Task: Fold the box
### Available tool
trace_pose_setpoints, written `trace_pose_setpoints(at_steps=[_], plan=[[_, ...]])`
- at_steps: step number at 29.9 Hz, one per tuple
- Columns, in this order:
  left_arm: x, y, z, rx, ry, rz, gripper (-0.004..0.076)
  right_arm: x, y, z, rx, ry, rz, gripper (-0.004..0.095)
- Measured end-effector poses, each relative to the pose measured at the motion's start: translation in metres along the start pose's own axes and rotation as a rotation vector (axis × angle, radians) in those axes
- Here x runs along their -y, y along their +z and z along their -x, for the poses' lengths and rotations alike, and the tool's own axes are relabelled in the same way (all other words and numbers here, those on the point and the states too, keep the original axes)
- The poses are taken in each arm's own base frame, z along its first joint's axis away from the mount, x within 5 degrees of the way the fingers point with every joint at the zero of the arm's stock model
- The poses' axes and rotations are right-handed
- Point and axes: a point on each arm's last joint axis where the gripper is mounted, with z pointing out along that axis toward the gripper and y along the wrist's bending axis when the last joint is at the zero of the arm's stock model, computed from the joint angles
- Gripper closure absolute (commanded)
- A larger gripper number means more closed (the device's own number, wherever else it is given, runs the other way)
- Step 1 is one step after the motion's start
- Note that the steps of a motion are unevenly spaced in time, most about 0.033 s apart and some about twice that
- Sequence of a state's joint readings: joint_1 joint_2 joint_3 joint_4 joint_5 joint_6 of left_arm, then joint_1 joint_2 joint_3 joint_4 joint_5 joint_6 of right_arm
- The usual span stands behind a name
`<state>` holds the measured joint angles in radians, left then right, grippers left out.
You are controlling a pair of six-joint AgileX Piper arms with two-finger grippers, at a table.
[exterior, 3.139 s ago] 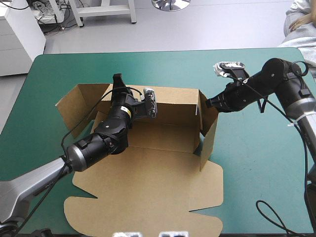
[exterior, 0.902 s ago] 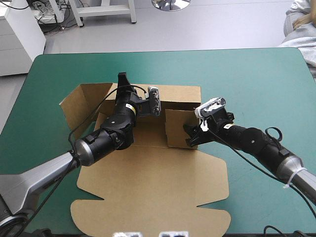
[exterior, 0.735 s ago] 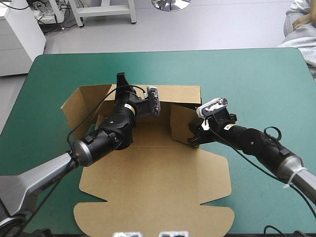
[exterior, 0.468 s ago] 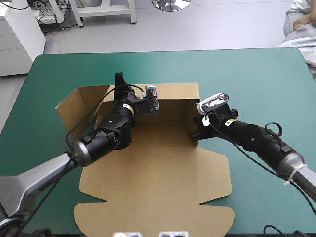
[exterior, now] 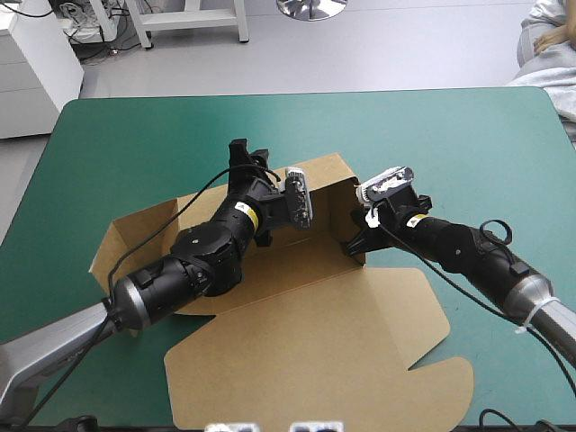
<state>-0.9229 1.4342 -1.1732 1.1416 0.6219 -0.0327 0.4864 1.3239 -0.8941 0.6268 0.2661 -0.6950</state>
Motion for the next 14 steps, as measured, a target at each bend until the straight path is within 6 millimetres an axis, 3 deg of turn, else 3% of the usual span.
trace_pose_setpoints(at_steps=[10,14], plan=[[0.0,-0.049,0.022,0.096,0.012,0.001,0.0173,0.021,-0.003,-0.001,0.002,0.034,-0.07,0.0927],[0.005,-0.074,0.035,0.158,0.031,-0.01,0.0237,0.024,-0.004,-0.002,0.002,0.036,-0.083,0.0927]])
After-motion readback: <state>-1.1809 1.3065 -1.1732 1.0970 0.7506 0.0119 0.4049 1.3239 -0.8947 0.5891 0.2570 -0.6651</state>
